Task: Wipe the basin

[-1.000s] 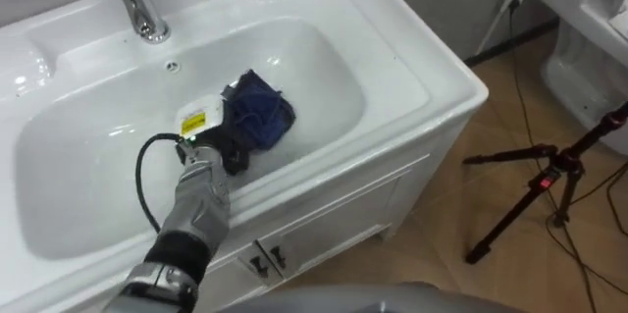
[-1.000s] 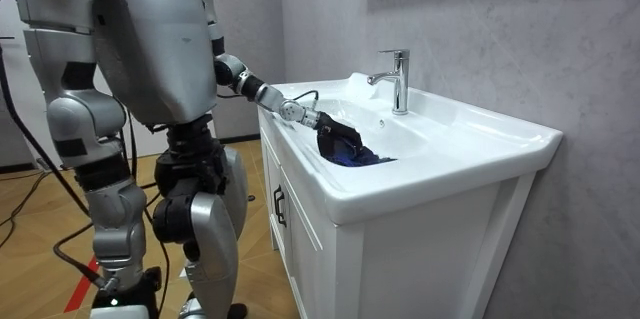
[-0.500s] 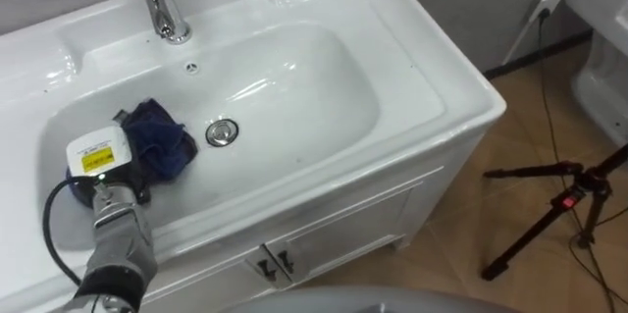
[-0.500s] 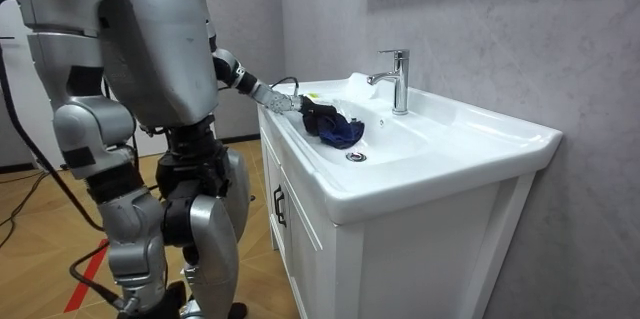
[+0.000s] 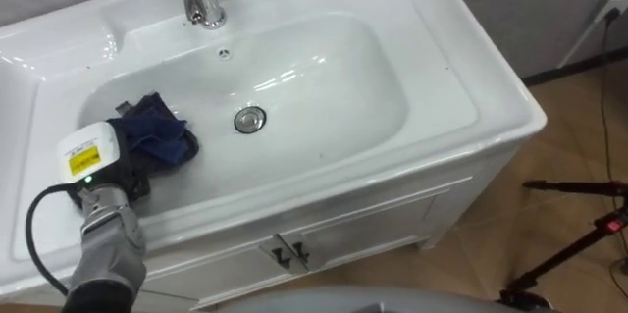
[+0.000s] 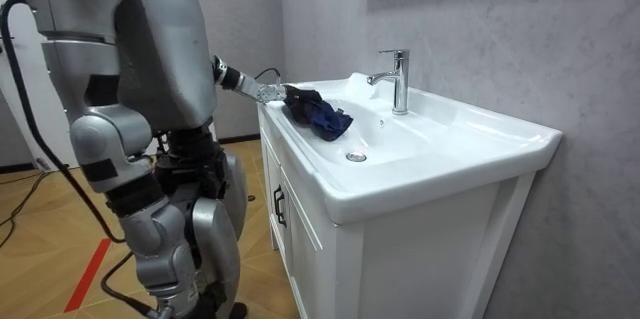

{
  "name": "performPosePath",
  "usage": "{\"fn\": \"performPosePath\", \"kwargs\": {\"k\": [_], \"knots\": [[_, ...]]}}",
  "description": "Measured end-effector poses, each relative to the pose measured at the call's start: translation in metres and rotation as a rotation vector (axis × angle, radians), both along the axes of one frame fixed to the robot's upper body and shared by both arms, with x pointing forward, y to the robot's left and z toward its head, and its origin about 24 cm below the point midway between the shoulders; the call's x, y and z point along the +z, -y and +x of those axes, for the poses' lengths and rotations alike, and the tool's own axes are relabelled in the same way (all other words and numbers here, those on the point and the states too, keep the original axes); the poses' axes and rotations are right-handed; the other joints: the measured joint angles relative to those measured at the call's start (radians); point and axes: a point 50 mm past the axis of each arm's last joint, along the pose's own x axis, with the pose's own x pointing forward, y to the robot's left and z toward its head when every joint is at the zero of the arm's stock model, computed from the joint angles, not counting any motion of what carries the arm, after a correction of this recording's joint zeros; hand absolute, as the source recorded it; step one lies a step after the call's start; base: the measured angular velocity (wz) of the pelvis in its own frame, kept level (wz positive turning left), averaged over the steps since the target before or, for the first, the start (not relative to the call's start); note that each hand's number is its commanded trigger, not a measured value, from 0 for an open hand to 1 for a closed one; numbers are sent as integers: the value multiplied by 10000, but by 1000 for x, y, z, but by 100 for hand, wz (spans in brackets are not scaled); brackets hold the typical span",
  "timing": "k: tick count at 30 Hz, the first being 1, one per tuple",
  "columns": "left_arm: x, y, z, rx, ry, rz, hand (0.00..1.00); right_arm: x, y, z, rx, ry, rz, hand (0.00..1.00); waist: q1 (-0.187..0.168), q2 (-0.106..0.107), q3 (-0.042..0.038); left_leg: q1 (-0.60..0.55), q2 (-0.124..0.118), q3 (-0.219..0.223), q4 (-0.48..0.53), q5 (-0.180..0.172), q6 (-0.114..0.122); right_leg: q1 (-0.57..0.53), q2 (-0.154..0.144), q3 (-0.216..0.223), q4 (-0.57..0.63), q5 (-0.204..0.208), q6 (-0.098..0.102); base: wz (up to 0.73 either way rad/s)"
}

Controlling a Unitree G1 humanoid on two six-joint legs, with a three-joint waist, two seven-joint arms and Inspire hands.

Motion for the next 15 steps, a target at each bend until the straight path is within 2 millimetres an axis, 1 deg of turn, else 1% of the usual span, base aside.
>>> {"fn": "performPosePath", "kwargs": {"k": [2, 3, 4, 6, 8, 11, 12, 13, 15], "knots": [[3, 1, 2, -1, 142, -194, 100, 0, 1, -3, -230, -34, 27, 0, 31, 48, 26, -47, 1, -37, 4, 0, -1, -27, -1, -44, -4, 6, -12, 9], [4, 1, 4, -27, 220, -229, 100, 0, 1, -5, -299, -122, 13, 0, 58, 78, 26, -75, -19, -36, 9, -1, -2, -53, 0, -59, -5, -17, -60, 0], [5, 1, 5, 12, 264, -284, 100, 0, 2, -8, -353, -227, -11, 0, 109, 107, 20, -104, -50, -35, 22, -7, -12, -78, -13, -58, -4, -73, -150, 0], [6, -1, 5, 44, 345, -315, 100, -1, 2, -11, -532, -342, -13, 0, 180, 151, 25, -118, -60, -89, 42, -6, -14, -82, -27, -78, -5, -75, -153, 2], [8, -1, 7, 76, 538, -438, 100, -1, 2, -15, -755, -440, 11, 0, 266, 151, 25, -138, -62, -126, 57, -3, -20, -91, -77, -106, -2, -76, -155, 7], [10, 0, 10, 119, 717, -604, 100, -1, 2, -16, -899, -477, 3, 0, 289, 160, 22, -216, -77, -221, 67, 15, -47, -114, -99, -236, -2, -75, -155, 11], [12, 0, 12, 133, 807, -741, 100, -1, 2, -16, -1004, -447, 15, 0, 289, 182, 9, -249, -85, -292, 70, 15, -47, -114, -103, -311, -13, -76, -155, 17], [16, 0, 14, 170, 990, -841, 100, -1, 1, -16, -1124, -404, 31, 0, 314, 174, 15, -299, -93, -401, 67, 16, -49, -133, -114, -357, -20, -78, -151, 16], [23, -1, 18, 142, 1360, -795, 100, -2, 1, -15, -1276, -338, 31, 0, 480, 155, 24, -384, -100, -446, 76, 22, -56, -197, -113, -397, -19, -79, -151, 12]]}}
